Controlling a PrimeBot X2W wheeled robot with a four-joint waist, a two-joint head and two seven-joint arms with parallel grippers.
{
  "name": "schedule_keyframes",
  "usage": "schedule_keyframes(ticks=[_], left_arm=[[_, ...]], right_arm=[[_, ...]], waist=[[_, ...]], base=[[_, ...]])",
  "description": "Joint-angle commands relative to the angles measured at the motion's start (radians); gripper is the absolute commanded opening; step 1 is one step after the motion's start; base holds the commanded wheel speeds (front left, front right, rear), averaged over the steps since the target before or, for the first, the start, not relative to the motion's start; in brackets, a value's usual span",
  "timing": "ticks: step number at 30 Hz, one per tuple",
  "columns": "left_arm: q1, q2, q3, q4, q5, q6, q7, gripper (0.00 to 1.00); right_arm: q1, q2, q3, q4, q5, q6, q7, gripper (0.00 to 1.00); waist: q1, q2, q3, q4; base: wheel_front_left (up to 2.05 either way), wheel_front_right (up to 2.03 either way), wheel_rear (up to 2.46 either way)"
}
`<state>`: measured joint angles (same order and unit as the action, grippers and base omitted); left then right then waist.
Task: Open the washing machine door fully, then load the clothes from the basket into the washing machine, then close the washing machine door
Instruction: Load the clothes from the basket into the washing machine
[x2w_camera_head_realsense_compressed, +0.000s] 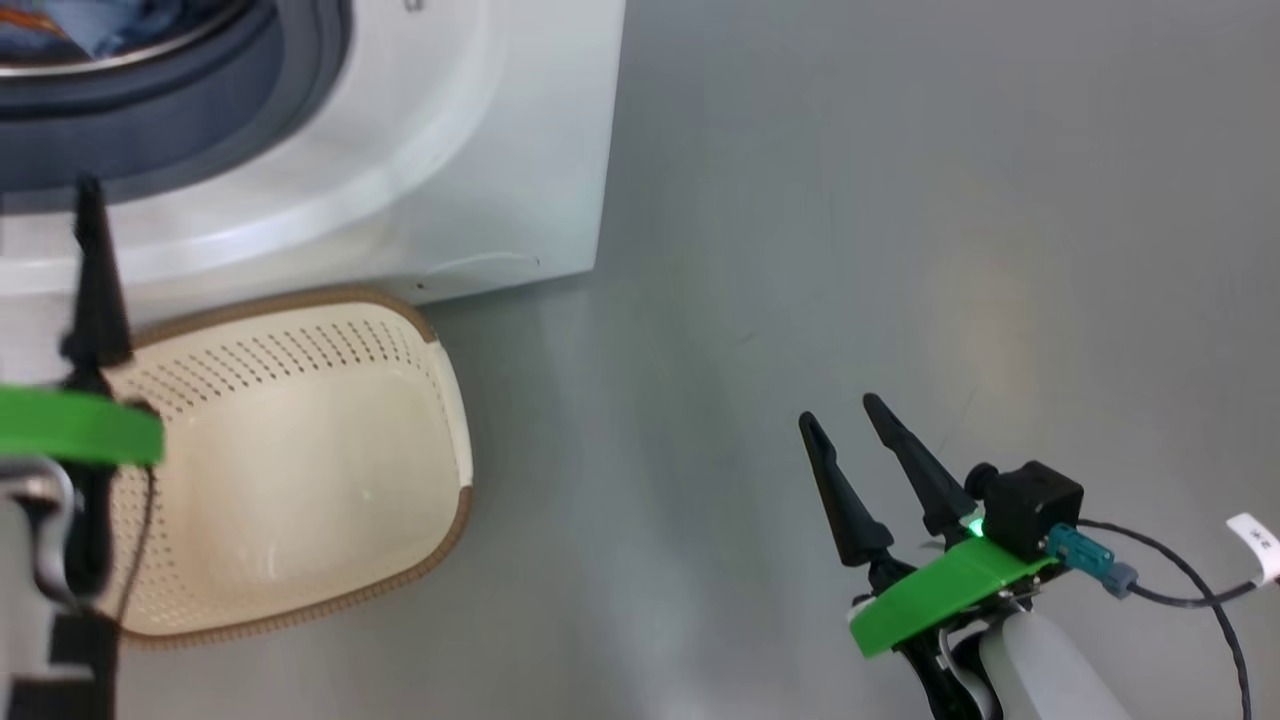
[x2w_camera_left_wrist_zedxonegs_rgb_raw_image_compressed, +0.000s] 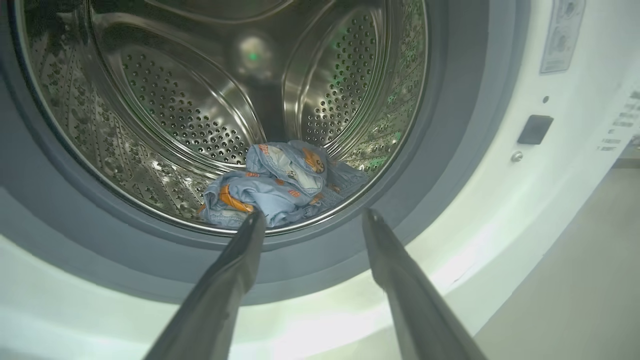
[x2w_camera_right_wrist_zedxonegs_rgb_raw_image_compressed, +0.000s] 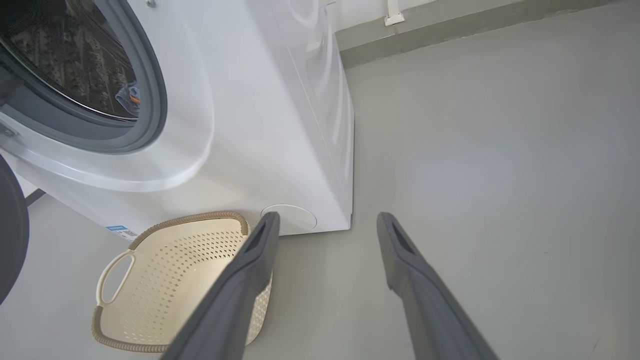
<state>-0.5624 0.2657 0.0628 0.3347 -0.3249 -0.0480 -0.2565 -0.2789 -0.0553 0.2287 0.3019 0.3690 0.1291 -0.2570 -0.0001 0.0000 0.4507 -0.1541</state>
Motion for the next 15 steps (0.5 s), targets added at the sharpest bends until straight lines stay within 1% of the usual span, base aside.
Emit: schedule_keyframes(ticks=[1, 4, 11, 15], left_arm=[[0.028, 0.032, 0.038, -0.036, 0.009, 0.007, -0.005, 1.00], [0.104, 0.003, 0.065, -0.104, 0.035, -0.001, -0.005, 1.00], [0.263, -0.074, 0.118, -0.198, 0.090, -0.022, -0.005, 1.00], [0.378, -0.148, 0.157, -0.277, 0.137, -0.038, -0.005, 1.00]], right_arm=[[0.041, 0.005, 0.017, -0.015, -0.004, 0.002, -0.005, 1.00], [0.053, 0.005, 0.009, -0.009, -0.008, 0.002, -0.005, 1.00], [0.092, 0.005, -0.007, 0.003, -0.017, 0.002, -0.005, 1.00], [0.125, 0.005, -0.037, -0.004, -0.026, 0.002, -0.005, 1.00]], waist=[[0.0001, 0.0000, -0.038, 0.000], [0.0001, 0.0000, -0.068, 0.004], [0.0001, 0.0000, -0.149, 0.016], [0.0001, 0.0000, -0.216, 0.025]], base=[[0.00, 0.00, 0.00], [0.00, 0.00, 0.00], [0.00, 0.00, 0.00], [0.00, 0.00, 0.00]])
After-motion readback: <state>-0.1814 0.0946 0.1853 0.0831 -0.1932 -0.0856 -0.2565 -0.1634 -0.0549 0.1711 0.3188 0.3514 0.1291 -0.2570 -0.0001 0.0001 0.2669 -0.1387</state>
